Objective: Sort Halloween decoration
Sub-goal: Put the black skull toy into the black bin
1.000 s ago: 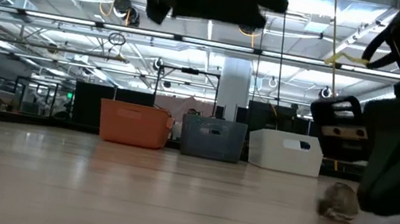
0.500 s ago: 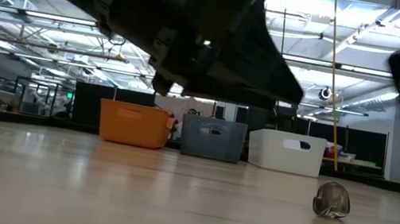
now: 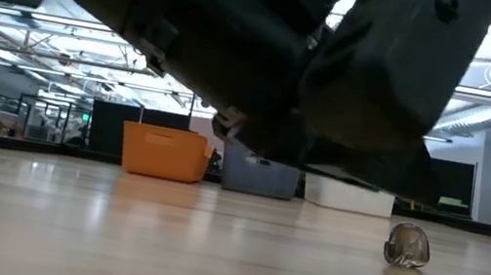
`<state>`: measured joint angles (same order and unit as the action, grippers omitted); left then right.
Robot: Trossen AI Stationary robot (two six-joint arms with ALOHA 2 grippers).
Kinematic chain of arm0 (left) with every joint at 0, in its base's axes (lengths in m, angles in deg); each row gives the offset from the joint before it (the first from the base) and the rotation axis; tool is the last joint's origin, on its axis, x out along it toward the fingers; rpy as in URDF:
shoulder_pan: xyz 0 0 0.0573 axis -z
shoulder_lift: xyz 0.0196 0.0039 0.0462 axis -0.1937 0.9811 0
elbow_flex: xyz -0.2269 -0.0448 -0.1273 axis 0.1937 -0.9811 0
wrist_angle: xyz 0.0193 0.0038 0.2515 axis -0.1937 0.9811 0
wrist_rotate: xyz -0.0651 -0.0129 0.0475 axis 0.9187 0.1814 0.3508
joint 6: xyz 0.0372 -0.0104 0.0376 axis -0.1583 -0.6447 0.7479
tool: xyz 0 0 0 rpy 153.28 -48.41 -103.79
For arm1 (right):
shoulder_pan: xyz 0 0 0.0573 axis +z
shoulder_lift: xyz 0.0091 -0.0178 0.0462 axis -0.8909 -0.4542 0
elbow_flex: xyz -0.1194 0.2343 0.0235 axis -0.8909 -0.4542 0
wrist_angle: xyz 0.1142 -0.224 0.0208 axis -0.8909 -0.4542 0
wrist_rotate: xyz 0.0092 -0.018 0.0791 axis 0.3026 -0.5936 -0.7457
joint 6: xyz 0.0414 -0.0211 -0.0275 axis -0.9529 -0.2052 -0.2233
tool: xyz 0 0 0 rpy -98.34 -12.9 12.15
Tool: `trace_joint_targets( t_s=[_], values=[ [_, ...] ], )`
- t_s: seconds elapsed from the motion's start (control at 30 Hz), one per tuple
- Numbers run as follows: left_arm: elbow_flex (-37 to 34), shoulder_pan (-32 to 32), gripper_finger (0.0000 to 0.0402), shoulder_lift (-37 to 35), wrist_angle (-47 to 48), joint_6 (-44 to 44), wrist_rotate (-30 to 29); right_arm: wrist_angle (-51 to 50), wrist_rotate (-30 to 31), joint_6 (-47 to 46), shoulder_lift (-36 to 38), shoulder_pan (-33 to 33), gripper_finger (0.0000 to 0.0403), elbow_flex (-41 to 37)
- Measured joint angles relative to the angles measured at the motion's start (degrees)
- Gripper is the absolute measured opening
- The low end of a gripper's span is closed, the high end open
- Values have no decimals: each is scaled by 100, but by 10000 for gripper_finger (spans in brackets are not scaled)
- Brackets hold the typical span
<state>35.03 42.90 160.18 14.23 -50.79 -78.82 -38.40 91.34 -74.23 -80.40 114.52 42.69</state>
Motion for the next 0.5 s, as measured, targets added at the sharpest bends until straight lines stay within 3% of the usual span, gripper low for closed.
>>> trace_joint_targets(
  t_s=[0.17,0.27,0.5],
  values=[
    [118,-16,230,-5,447,-429,83,-14,3,13,-2,0,0,0],
    [118,-17,250,-7,396,-433,471,-27,4,13,-2,0,0,0],
    [118,-81,256,-7,452,-556,774,-28,3,15,-2,-5,0,0]
  ],
)
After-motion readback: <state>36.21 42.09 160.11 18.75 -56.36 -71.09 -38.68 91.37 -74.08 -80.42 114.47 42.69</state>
